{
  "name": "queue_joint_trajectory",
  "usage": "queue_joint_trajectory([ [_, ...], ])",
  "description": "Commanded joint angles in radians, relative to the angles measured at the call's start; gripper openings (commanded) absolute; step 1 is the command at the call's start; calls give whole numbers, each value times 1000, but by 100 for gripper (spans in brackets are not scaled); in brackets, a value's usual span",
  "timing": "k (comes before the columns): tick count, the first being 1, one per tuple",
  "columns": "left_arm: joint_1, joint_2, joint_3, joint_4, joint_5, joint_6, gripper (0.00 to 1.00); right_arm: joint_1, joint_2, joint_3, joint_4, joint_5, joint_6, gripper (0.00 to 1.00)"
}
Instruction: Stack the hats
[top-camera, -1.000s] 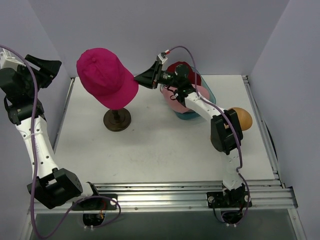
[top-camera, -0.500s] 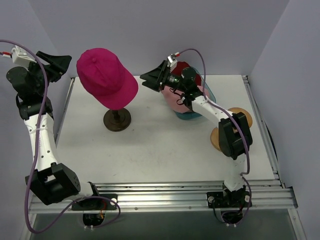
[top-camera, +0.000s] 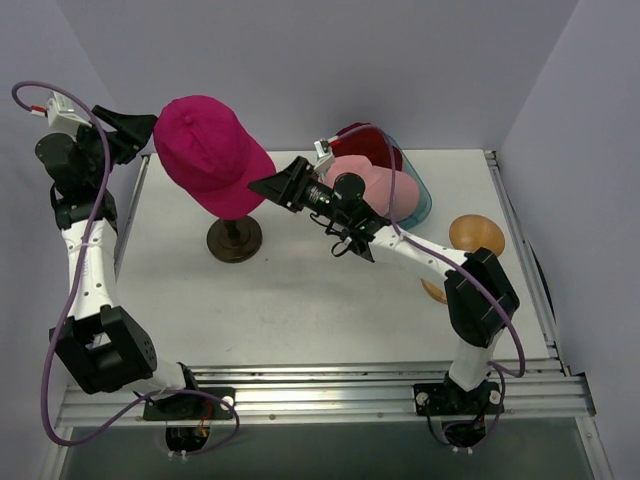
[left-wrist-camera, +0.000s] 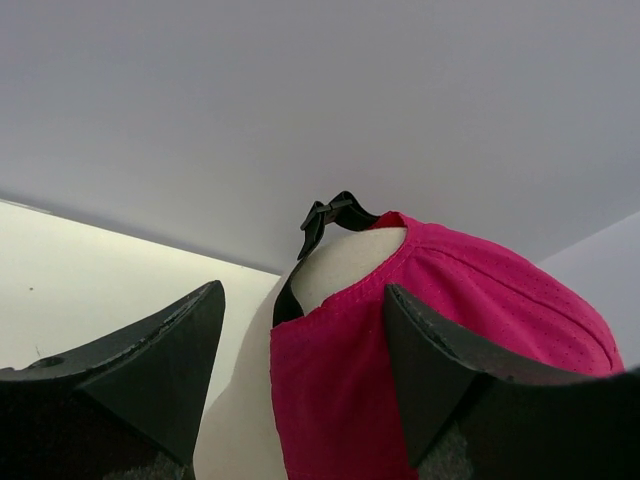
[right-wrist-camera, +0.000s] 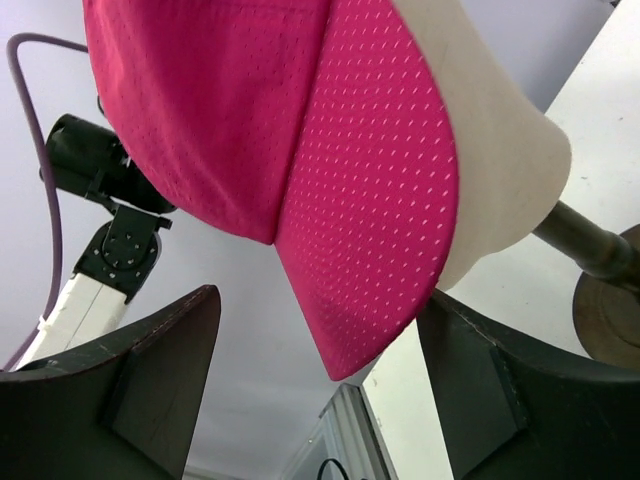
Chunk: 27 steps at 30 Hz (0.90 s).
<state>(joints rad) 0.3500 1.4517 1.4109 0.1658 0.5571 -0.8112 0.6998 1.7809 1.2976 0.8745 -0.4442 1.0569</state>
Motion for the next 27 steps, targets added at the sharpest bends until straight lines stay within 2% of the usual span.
queue_joint_trajectory([
  [1,-28,16,-3,89,23,-5,73,3,-2,-24,173,97,-9,73],
  [5,-39,19,-18,97,21,0,71,13,6,-47,231,110,14,60],
  [6,-40,13,-29,107,23,-5,71,17,5,-55,263,108,29,52],
  [9,-40,7,-39,115,20,-3,70,21,-1,-54,278,105,38,40],
  [14,-42,16,-30,138,40,-28,69,30,0,-11,278,84,64,29],
  [16,-42,19,-27,159,55,-52,67,33,11,15,274,69,84,22],
  [18,-42,21,-24,179,66,-75,64,33,28,28,296,59,110,11],
  [20,-42,21,-9,179,72,-85,56,32,37,49,305,55,141,0],
  [24,-42,24,28,173,87,-111,39,33,60,92,334,47,184,0],
  [26,-42,26,57,160,93,-114,24,32,69,106,345,45,205,0],
  [27,-42,29,68,144,92,-114,21,30,78,117,366,44,225,0],
])
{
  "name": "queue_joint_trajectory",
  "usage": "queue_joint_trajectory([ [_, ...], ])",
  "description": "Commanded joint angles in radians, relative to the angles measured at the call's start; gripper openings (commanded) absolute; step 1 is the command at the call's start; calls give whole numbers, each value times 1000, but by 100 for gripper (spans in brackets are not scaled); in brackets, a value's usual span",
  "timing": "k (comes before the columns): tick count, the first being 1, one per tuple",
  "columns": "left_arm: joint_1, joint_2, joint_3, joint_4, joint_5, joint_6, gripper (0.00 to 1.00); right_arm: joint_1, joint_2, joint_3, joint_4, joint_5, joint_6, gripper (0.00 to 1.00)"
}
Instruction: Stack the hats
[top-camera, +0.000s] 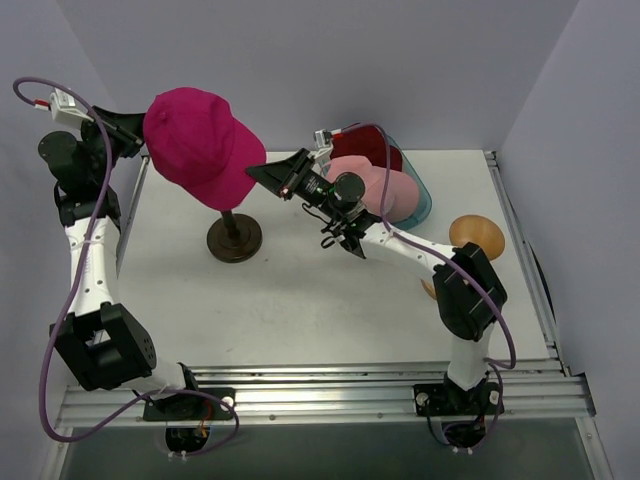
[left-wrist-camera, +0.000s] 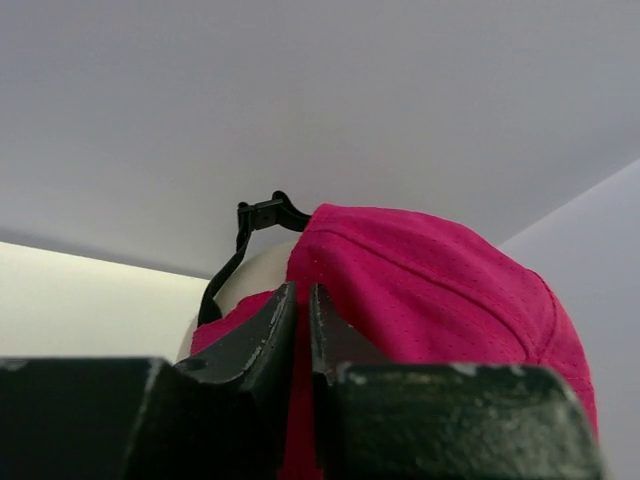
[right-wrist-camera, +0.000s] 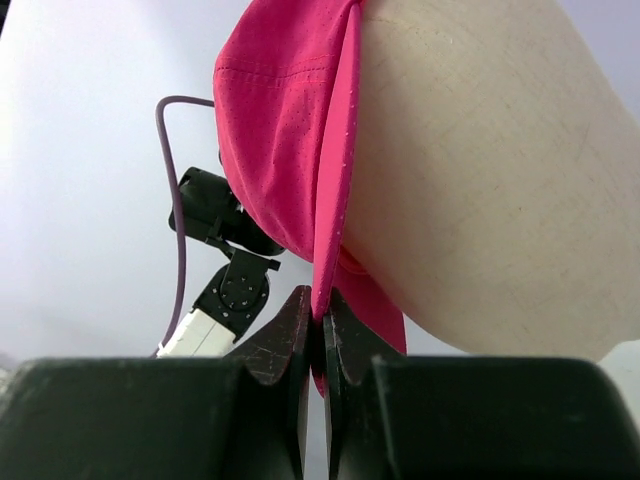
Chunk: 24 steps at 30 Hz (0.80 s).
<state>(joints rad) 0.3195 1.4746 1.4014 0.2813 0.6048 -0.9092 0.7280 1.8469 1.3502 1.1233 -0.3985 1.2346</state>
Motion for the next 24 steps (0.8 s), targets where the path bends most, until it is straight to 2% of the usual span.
queue_joint_trajectory([
  [1,-10,7,87,18,39,-16,18,2,17,69,125,-3,55,0],
  [2,-10,9,94,15,36,-16,10,2,20,70,133,0,62,0],
  [5,-8,16,129,-13,18,-20,3,-6,26,73,141,10,81,0],
  [13,-25,52,228,-42,-30,-68,2,-50,77,56,309,18,242,0],
  [24,-66,96,249,-34,-34,-73,2,-73,115,9,457,75,367,0],
])
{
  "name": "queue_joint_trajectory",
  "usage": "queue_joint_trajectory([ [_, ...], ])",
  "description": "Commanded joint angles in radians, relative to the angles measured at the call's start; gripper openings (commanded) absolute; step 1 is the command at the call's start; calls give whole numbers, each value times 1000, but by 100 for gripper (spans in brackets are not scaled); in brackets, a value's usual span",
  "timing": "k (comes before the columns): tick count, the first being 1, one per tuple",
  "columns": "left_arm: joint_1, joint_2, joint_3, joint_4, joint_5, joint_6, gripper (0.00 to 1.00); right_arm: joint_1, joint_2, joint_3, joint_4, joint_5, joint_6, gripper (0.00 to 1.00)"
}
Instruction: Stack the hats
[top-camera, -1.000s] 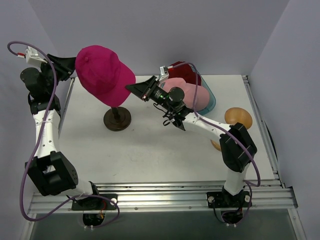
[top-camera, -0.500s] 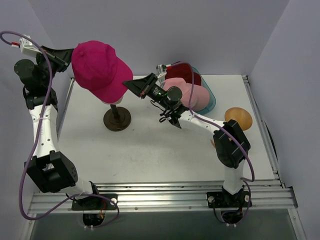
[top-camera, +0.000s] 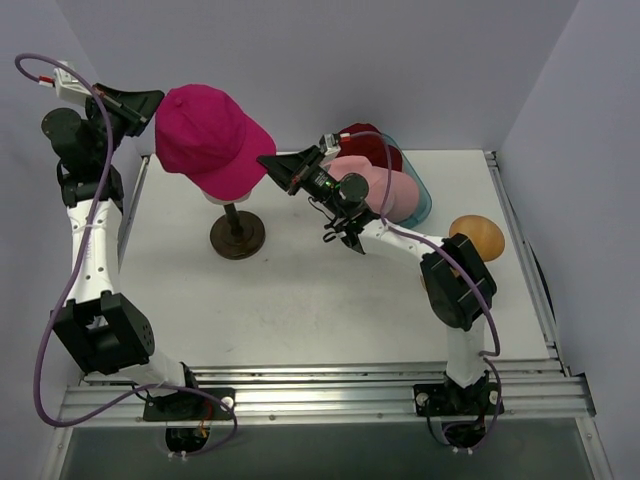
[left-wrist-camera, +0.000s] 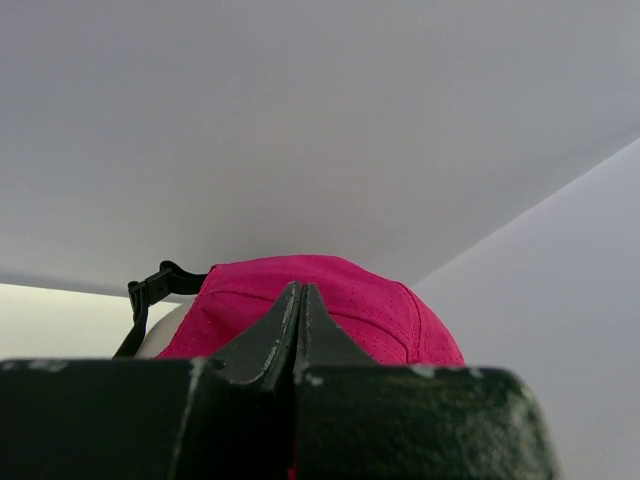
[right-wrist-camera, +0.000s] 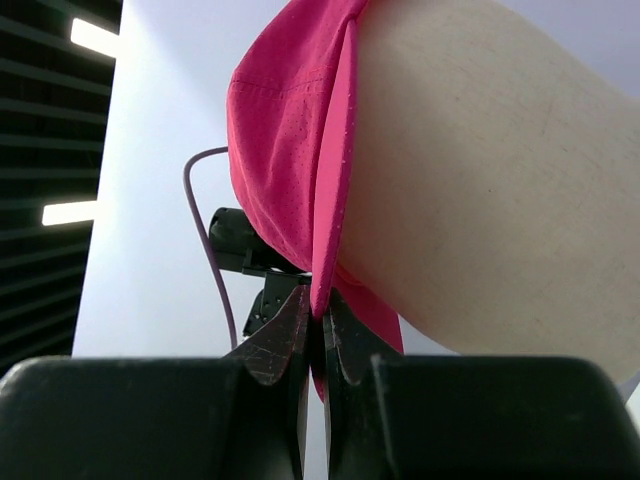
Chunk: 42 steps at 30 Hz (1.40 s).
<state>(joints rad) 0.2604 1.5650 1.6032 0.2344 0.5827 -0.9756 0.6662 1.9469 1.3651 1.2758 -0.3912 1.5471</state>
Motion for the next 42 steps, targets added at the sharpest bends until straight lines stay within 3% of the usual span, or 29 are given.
queue_joint_trajectory([
  [1,-7,6,44,16,-12,-5,2,-11,15,-9,307,72,64,0],
  [9,45,-49,11,-50,-26,52,3,-30,-35,-93,235,123,116,0],
  [14,118,-85,-17,-183,-86,60,12,-45,-63,-116,162,103,120,0],
  [16,126,-82,-8,-208,-87,95,20,-51,-69,-116,142,91,119,0],
  [19,123,-63,-25,-161,-28,84,34,-57,-81,-109,91,83,110,0],
  [25,109,-10,-58,12,92,28,43,-63,-69,-41,-27,25,64,0],
  [42,33,155,-57,14,98,37,42,-96,1,-21,28,-38,113,0],
])
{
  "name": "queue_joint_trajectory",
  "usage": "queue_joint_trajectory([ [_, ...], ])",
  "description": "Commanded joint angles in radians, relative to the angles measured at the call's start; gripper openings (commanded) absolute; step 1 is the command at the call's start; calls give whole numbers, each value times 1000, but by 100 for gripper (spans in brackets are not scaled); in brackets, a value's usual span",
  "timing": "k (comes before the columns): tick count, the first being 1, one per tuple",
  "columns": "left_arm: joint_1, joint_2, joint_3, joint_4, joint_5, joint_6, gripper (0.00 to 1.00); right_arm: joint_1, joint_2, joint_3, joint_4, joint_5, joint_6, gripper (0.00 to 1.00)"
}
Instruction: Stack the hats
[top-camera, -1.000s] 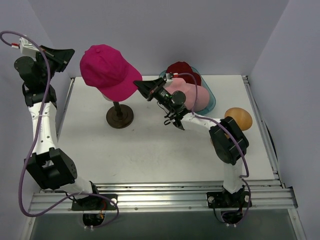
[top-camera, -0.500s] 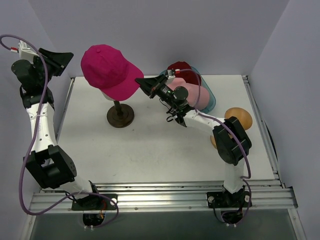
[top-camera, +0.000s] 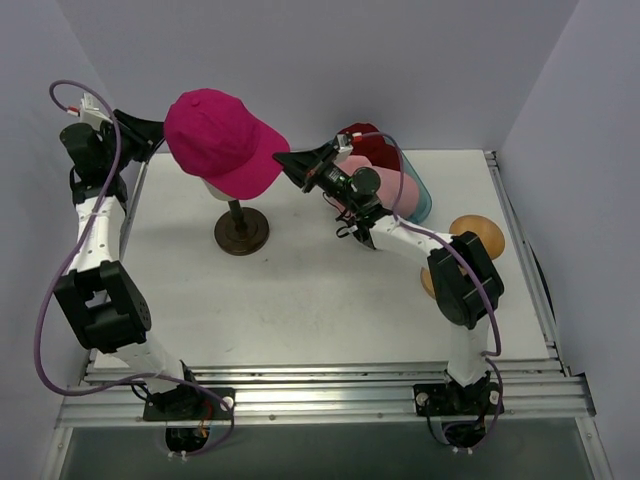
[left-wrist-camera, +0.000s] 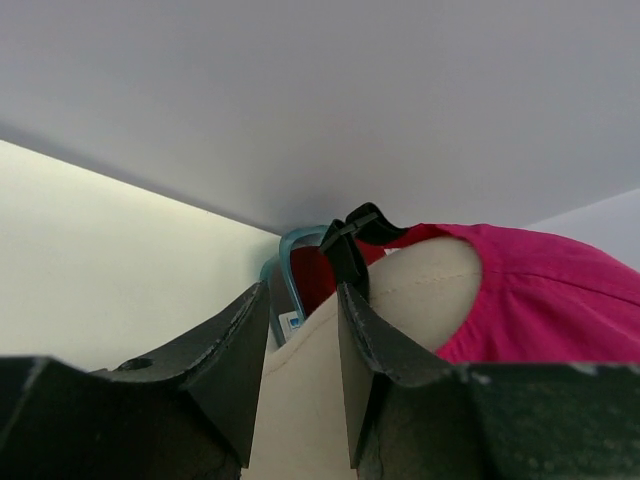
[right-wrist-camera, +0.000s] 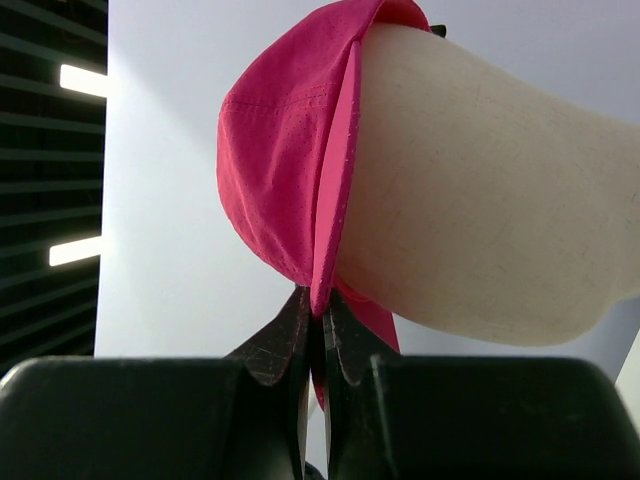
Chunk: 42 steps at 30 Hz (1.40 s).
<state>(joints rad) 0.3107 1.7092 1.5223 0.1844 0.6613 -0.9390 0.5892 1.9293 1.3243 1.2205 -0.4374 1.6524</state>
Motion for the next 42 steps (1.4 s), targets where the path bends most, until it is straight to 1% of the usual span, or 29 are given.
queue_joint_trajectory([
  [1,-22,12,22,85,20,-3,42,-19,20,19,88,2,10,0],
  [5,-33,13,-5,130,15,-21,42,-28,22,13,94,-6,15,0],
  [6,-35,12,-8,133,12,-21,42,-28,22,6,97,-6,17,6],
  [8,-39,13,-13,125,5,-12,42,-29,20,-3,106,-7,18,13],
  [9,-39,15,-13,122,1,-11,42,-29,20,-11,109,-7,18,21],
  [11,-39,18,-13,113,-2,-6,42,-29,20,-19,123,-9,20,28],
  [12,-39,18,-14,112,-2,-4,42,-32,20,-26,128,-9,21,34],
  [17,-28,-5,-17,79,-25,8,41,-45,17,-22,151,-20,15,41],
  [18,-18,-11,-16,64,-46,11,41,-48,11,-22,140,-23,11,45],
  [20,-4,-29,-13,-3,-77,19,42,-54,-9,-37,126,-20,-3,49],
  [21,10,-39,-14,-49,-109,25,43,-57,-29,-48,110,-17,-11,56],
  [23,27,-62,-11,-107,-146,43,44,-63,-55,-82,82,-4,-43,59],
  [26,54,-108,-14,-235,-241,69,49,-75,-102,-120,19,8,-89,61],
  [27,65,-120,-13,-297,-277,75,54,-81,-122,-128,-1,12,-97,62],
  [28,68,-143,-13,-312,-319,94,66,-86,-131,-135,-7,12,-104,62],
  [29,70,-151,-5,-332,-336,103,70,-88,-139,-152,-9,12,-120,63],
  [30,71,-160,4,-389,-354,114,72,-94,-162,-158,-28,15,-135,63],
  [31,73,-177,16,-414,-379,136,73,-97,-177,-162,-51,17,-158,63],
  [32,73,-189,25,-437,-390,149,74,-98,-193,-163,-90,26,-186,63],
  [33,71,-203,42,-477,-396,163,76,-100,-228,-159,-169,31,-245,63],
  [34,68,-236,48,-496,-399,193,80,-106,-245,-154,-205,35,-282,63],
  [35,67,-256,53,-514,-405,204,92,-109,-260,-145,-257,38,-322,63],
  [36,65,-279,49,-546,-408,216,97,-114,-297,-116,-392,43,-424,63],
  [37,56,-331,41,-557,-410,242,94,-123,-317,-100,-464,55,-487,63],
  [38,50,-357,32,-565,-411,253,94,-127,-337,-85,-551,75,-553,63],
  [39,41,-385,18,-576,-413,262,94,-129,-373,-47,-726,150,-627,63],
  [40,28,-439,-13,-582,-413,296,94,-132,-391,-22,-818,213,-793,63],
  [41,4,-462,-23,-594,-414,313,94,-129,-404,2,-913,291,-874,63],
  [42,-13,-488,-36,-612,-422,330,94,-129,-423,19,-1055,371,-934,62],
])
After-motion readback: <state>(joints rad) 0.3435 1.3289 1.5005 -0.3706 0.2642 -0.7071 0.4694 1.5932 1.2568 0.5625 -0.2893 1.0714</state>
